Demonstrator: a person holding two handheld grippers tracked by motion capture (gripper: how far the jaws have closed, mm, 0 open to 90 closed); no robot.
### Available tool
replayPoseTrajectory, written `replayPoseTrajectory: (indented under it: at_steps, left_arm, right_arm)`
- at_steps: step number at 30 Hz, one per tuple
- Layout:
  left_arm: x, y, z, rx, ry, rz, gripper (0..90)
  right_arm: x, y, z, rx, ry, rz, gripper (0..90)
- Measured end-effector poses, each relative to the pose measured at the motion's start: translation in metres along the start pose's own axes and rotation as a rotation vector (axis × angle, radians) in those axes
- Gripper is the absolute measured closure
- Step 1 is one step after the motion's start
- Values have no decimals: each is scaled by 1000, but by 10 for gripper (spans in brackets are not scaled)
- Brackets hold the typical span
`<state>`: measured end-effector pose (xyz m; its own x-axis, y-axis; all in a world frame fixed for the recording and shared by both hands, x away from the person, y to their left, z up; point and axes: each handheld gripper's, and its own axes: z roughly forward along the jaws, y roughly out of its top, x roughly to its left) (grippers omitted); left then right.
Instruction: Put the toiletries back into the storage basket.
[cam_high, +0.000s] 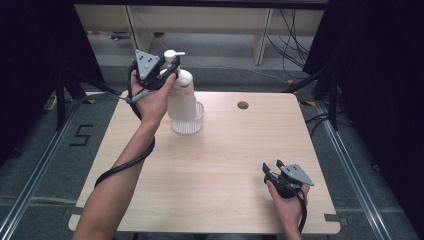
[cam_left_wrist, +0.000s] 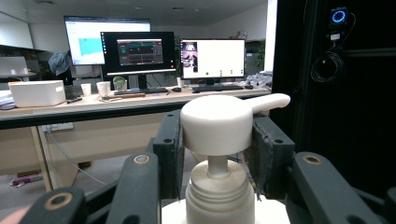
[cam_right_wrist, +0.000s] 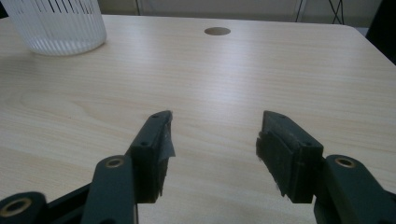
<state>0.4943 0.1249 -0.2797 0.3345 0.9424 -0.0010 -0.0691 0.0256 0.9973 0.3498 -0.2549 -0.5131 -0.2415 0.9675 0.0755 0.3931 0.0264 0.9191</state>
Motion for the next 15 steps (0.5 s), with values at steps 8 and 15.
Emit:
replayPoseTrajectory:
  at_steps: [8, 15]
  left_arm:
    - [1, 0, 6, 2, 3, -3, 589]
    - [1, -1, 10, 6, 7, -4, 589]
  right_arm:
    - [-3, 0, 1, -13, -14, -45, 446]
    - [-1, 0, -1, 7, -1, -11, 446]
